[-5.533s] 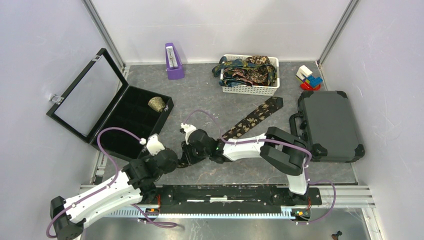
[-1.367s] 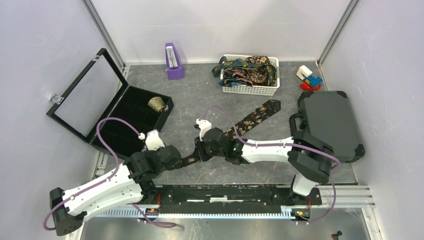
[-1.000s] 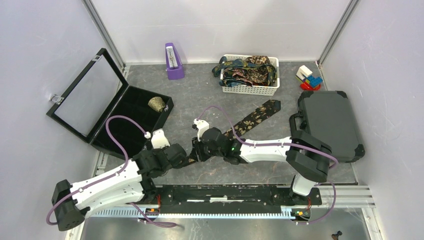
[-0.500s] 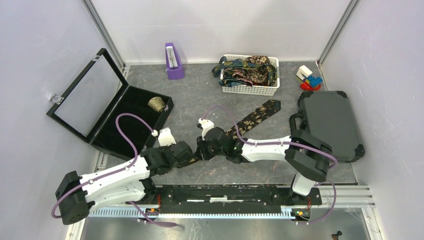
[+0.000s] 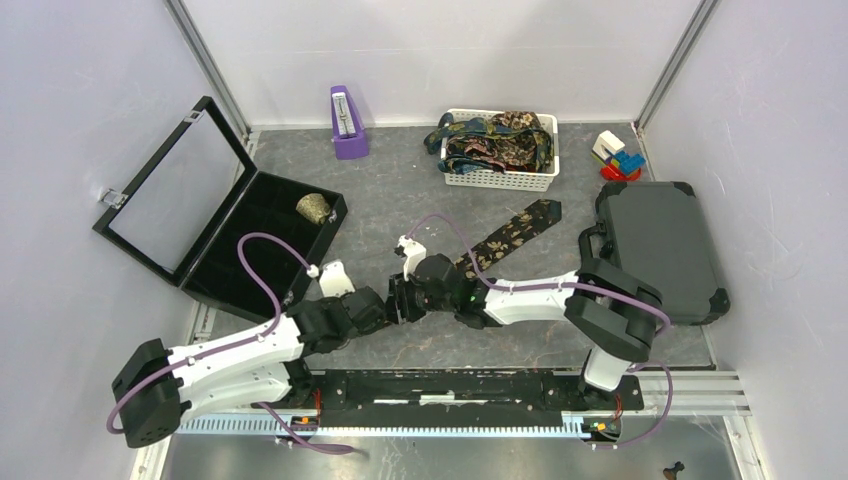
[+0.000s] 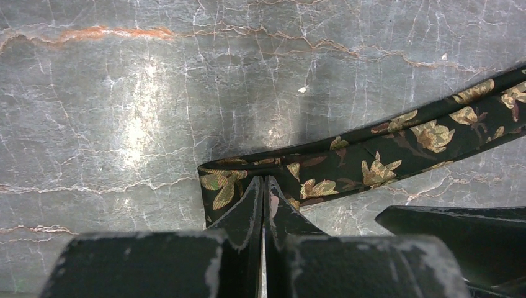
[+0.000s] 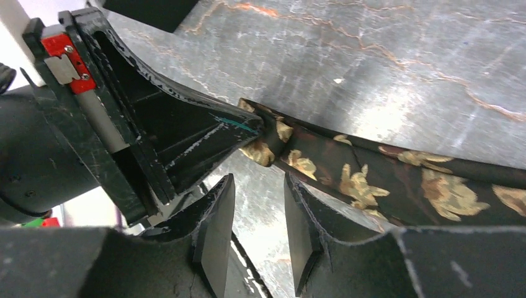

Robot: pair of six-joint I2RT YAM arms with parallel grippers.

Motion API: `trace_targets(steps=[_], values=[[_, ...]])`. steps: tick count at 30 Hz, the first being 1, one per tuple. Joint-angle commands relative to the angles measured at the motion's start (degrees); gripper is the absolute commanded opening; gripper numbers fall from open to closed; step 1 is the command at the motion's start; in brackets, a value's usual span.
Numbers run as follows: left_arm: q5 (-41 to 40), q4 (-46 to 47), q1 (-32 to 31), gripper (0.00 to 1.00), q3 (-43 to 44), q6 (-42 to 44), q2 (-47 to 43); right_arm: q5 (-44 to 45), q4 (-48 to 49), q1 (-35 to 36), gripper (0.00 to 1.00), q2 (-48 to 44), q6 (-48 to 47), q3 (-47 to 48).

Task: Roll the ties
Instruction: Roll the tie at the center of the board.

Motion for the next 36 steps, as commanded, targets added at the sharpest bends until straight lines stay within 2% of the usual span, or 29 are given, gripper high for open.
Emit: trace_targets(steps=[1,11,36], values=[[-0.8,1.5,-0.1,0.02,-2.1,-1.2,-2.9,-4.8,7.3,0.1,0.42,2.7,3.9,-0.1],[-0.9,2.3,-0.1,0.02,-6.8,-4.6,-9.8,-6.9,11.1,0.1,0.47,7.1,8.4,0.6],[-1.3,2.6,-0.1,0.02,-9.2,-5.5,-14.4,-10.0,14.9,0.1,0.47,14.0,12.4,4.7]])
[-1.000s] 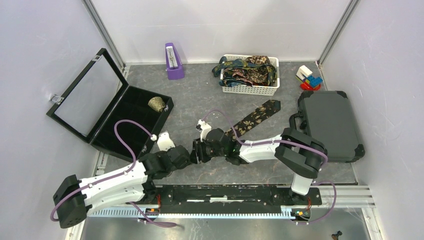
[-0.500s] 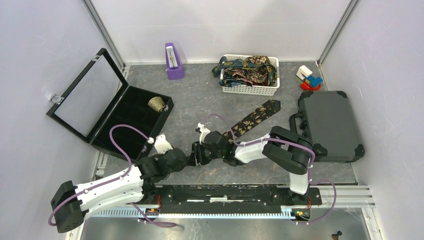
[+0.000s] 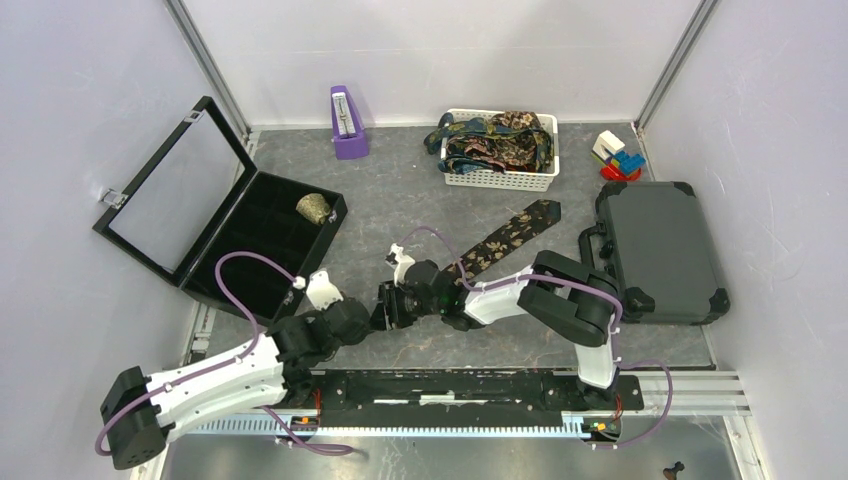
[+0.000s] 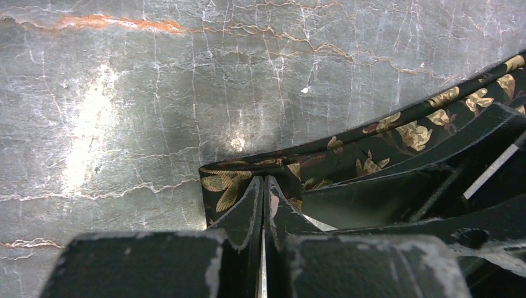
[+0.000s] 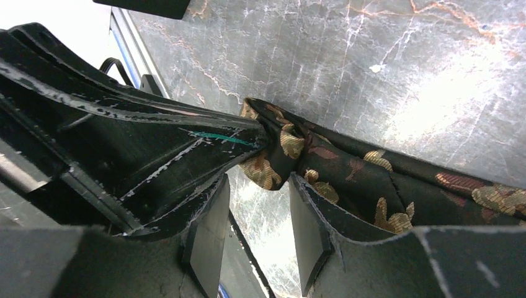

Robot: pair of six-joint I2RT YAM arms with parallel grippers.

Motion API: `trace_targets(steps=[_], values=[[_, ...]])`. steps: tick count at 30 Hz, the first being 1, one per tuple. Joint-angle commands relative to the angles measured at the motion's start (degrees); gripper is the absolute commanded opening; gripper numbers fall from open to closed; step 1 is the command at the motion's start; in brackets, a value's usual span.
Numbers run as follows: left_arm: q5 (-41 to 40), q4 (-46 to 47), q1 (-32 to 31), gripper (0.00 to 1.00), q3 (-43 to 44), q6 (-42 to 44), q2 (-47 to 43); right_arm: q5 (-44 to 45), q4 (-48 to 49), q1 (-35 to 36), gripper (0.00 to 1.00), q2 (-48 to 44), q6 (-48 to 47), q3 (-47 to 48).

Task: Roll the ties
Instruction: Roll the tie at the center of the board.

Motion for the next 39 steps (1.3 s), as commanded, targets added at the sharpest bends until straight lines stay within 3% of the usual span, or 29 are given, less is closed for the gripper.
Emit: trace_targets(steps=[1,14,23,29,30,32,34,36,39], values=[[-1.2,-0.5,-0.1,0.02,-0.8,-3.5,-1.2,-1.1,2.9,0.2,0.47,1.6,0.9,2.5],[-1.4,-1.0,-0.1,0.02,-1.1,-3.4,-2.7,-0.6,2.0,0.1,0.45,3.4,0.9,4.3],[-1.4,-1.0,-0.1,0.02,-1.6,-3.2,-4.7,-0.3,1.7,0.1,0.22,4.2,0.6,4.2],[-2.0,-2.6,-0.1,0.03,0.0,-1.8,-5.3,-0.2,0.8,0.1,0.15,4.6,0.1,3.8],[-2.2,-3.3,-0.1,0.07,0.6,-1.4,-5.4,-0.2,0.7,0.0,0.15,4.6,0.1,3.6],[-2.6,-4.8,-0.1,0.36,1.9,-0.6,-5.9,-0.2,0.5,0.0,0.15,4.8,-0.1,3.4],[-3.0,-6.4,-0.1,0.54,2.8,0.0,-6.8,-0.2,0.2,-0.1,0.15,4.9,-0.2,3.4],[-3.3,-8.3,-0.1,0.63,3.6,0.4,-8.1,-0.2,0.0,-0.2,0.15,5.0,-0.2,3.4],[-3.6,-11.4,-0.1,0.67,4.5,0.6,-10.4,-0.3,-0.2,-0.3,0.15,5.1,-0.4,3.4]])
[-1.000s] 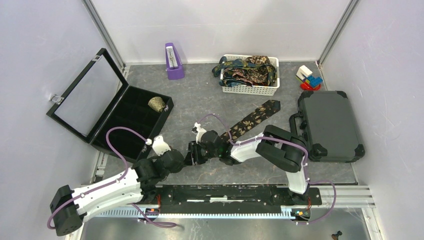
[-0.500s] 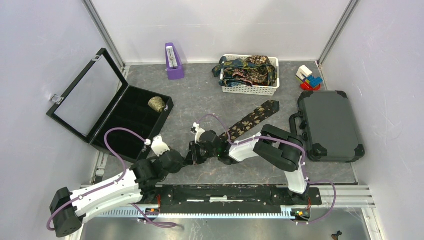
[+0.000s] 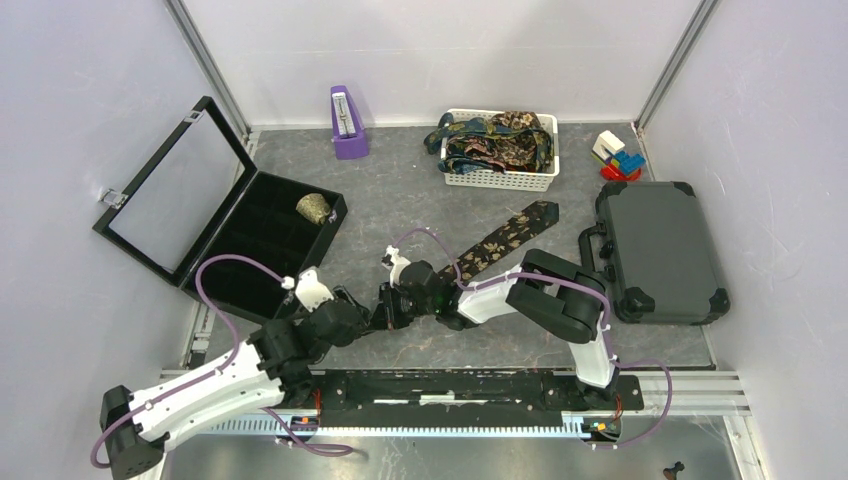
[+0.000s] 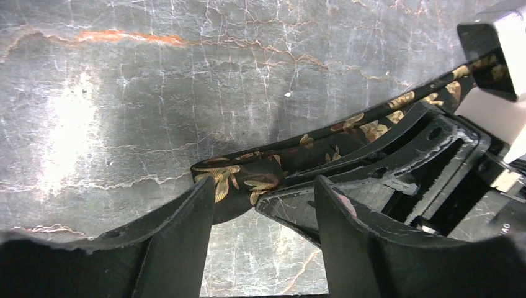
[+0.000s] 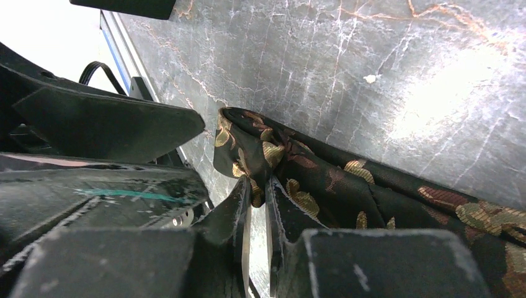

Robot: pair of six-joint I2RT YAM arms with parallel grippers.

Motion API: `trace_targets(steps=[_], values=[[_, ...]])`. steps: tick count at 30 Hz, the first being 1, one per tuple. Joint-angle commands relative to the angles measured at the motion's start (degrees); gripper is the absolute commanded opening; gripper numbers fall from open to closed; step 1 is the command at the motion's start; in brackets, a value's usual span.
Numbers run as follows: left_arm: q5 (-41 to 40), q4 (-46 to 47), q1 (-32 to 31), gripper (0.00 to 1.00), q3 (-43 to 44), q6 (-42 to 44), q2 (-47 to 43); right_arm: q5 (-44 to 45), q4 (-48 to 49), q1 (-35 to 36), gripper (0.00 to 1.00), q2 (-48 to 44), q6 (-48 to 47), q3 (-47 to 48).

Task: Roll the ties
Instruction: Roll the tie at the center of the board.

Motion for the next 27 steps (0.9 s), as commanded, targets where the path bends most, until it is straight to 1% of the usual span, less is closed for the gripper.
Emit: trace_targets(steps=[1,3,6,10,15,22,27], values=[[-3.2,-6.7,0.0,0.67,2.9,0.1,-3.0,0.4,-0.2,-0.4,0.15,1.3,-0.9,0.9],[-3.4,-9.2,-0.1,0.67,2.9,-1.2,-4.6,0.3,-0.2,-0.6,0.15,1.5,-1.0,0.7],[-2.6,-10.7,-0.1,0.64,1.9,-2.3,-7.7,-0.1,0.3,-1.0,0.14,1.9,-0.8,0.2],[-0.9,-9.9,-0.1,0.59,-1.4,-3.6,-12.2,-0.7,1.0,-1.7,0.13,2.1,-0.7,-0.5],[-0.4,-7.8,-0.1,0.57,-4.9,-4.1,-16.2,-1.1,1.5,-2.3,0.12,2.4,-0.8,-1.4],[-0.8,-5.8,-0.1,0.55,-6.3,-5.4,-15.0,-2.0,2.8,-2.8,0.10,3.5,-0.3,-2.5],[-0.8,-4.3,-0.1,0.52,-6.0,-7.0,-12.3,-2.4,3.3,-3.1,0.10,3.8,-0.1,-2.6]])
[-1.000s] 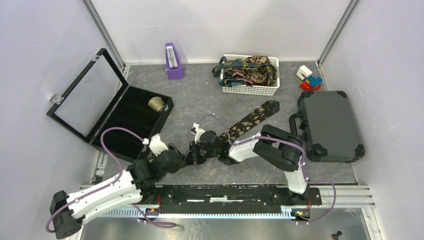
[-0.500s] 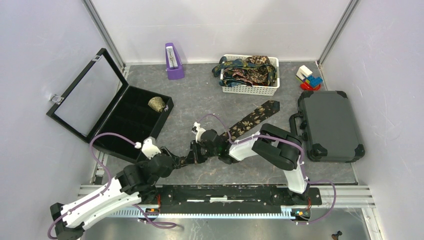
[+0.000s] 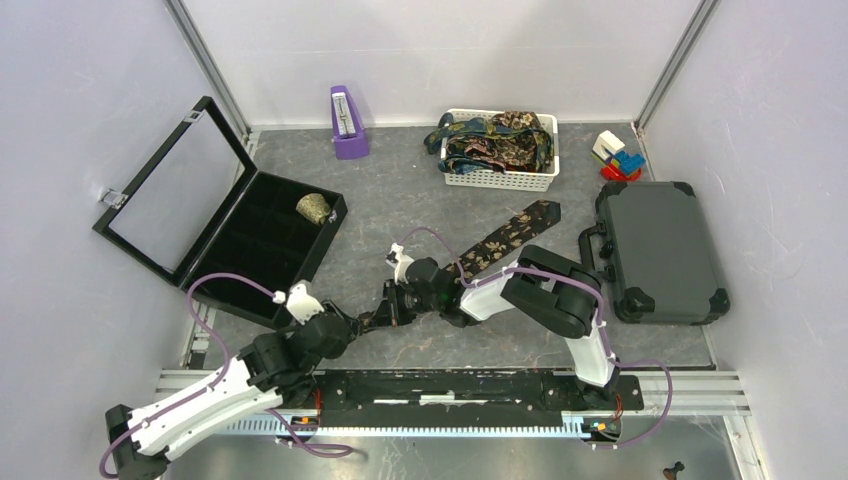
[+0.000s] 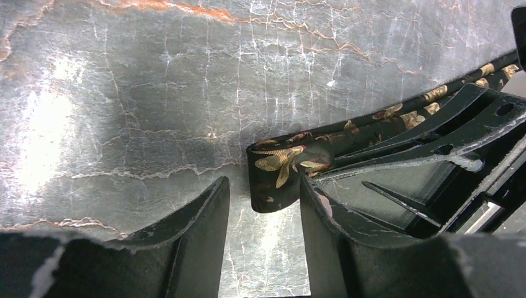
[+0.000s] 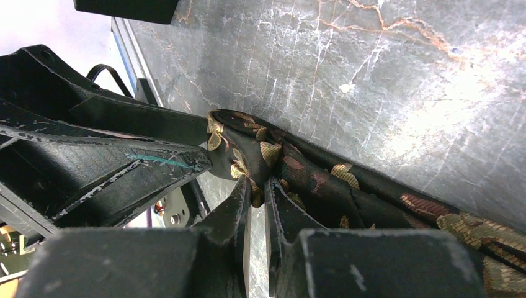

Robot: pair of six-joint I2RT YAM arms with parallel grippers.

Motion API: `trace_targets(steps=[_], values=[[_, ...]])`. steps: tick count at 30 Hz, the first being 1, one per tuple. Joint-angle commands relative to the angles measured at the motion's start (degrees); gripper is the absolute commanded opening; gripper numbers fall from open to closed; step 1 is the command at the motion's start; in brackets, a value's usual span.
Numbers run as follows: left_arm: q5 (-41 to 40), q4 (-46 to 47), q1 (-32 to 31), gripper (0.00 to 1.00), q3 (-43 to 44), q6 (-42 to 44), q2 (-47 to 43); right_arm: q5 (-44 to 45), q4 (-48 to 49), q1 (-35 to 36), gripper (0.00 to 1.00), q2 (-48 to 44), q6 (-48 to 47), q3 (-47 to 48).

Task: Roll the ties
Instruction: Roll the tie at the center of the board.

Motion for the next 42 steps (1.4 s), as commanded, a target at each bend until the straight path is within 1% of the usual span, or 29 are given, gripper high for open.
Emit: trace_targets(steps=[1,7,10,12,15,21,26,31,33,37,42], values=[[-1.1,3.5,-0.1,0.52,0.4,-4.2,3.0,0.6,-1.2,-0.6,0.10,1.8,-0.6,-1.4],[-0.7,5.0,-0.1,0.53,2.9,-6.8,12.6,0.1,-0.1,-1.6,0.09,1.1,-0.3,-2.9],[0.9,9.5,-0.1,0.53,2.3,-6.6,16.7,-0.7,0.7,-2.8,0.09,0.6,-0.3,-4.5],[2.1,14.0,-0.1,0.53,1.1,-5.6,17.3,-1.1,0.8,-3.5,0.09,0.3,-0.5,-5.2],[2.4,17.7,-0.1,0.53,-0.1,-4.9,16.3,-1.6,0.6,-4.0,0.09,-0.2,-1.0,-6.0],[-0.3,15.0,-0.1,0.53,1.4,-4.2,14.9,-2.5,0.6,-5.8,0.09,-0.9,-1.6,-7.7],[-0.9,15.4,-0.1,0.53,0.3,-4.8,13.4,-3.0,0.8,-6.7,0.08,-1.2,-1.8,-8.5],[-0.4,22.4,-0.1,0.53,-3.4,-2.7,10.4,-3.2,0.7,-6.8,0.08,-1.1,-2.0,-8.5],[-0.4,23.7,-0.1,0.53,-4.3,-2.8,9.7,-3.2,0.7,-6.8,0.08,-1.1,-2.0,-8.5],[-1.0,22.4,-0.1,0.49,-5.2,-5.0,10.0,-3.3,0.9,-6.8,0.08,-0.9,-1.9,-8.5],[-0.9,25.2,-0.1,0.44,-8.2,-6.5,8.5,-3.4,0.9,-6.8,0.08,-0.8,-1.9,-8.7]])
